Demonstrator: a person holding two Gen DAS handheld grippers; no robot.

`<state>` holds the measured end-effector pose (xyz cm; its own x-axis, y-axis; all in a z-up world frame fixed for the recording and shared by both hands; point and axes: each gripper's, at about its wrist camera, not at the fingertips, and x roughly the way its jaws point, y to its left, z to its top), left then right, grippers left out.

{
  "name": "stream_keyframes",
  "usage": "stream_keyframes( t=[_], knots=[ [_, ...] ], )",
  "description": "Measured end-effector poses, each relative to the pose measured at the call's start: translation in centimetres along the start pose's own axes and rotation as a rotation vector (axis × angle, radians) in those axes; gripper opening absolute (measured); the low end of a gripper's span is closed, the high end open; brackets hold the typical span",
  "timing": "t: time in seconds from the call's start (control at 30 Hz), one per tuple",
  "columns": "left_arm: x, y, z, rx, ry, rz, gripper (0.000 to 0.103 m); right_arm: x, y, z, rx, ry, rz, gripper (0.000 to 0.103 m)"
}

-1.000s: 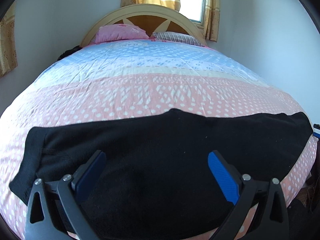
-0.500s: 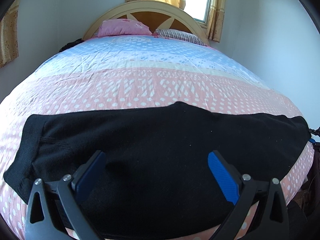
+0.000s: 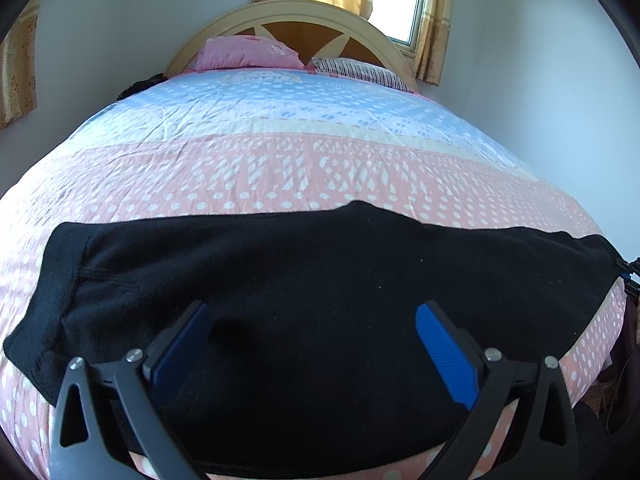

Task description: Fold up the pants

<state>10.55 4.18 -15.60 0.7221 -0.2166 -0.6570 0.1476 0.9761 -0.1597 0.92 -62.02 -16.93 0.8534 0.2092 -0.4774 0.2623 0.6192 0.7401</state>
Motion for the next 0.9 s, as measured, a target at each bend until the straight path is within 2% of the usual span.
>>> stream_keyframes(
  t=[0.2,0.4,0.53,0.67,0.8,0.9],
  knots=[
    [-0.6,-0.5,0.3,-0.010,-0.017,-0.009,0.103,-0.7,6.8,-1.6,-0.217,-0.045,-0.004,0.012],
    [-1.5,-2.2,1.0,0.023,-0.029,-0.044,0.103,0.6,14.7,-4.7,-0.435,-0.023,0.036,0.012],
    [-2.0,-3.5,1.5,0.036,-0.031,-0.097,0.103,2.8,20.3,-8.6,-0.605,0.053,0.069,0.012],
    [-1.8,-4.8,1.4,0.053,-0.012,-0.129,0.103,6.2,23.7,-13.6,-0.763,0.144,0.060,0.012],
    [-1.4,-6.5,1.2,0.078,0.013,-0.167,0.103,10.6,24.0,-18.5,-0.868,0.257,0.019,0.012],
    [-1.2,-8.1,1.2,0.105,0.032,-0.205,0.103,12.8,23.4,-20.8,-0.919,0.327,-0.034,0.012]
  ],
)
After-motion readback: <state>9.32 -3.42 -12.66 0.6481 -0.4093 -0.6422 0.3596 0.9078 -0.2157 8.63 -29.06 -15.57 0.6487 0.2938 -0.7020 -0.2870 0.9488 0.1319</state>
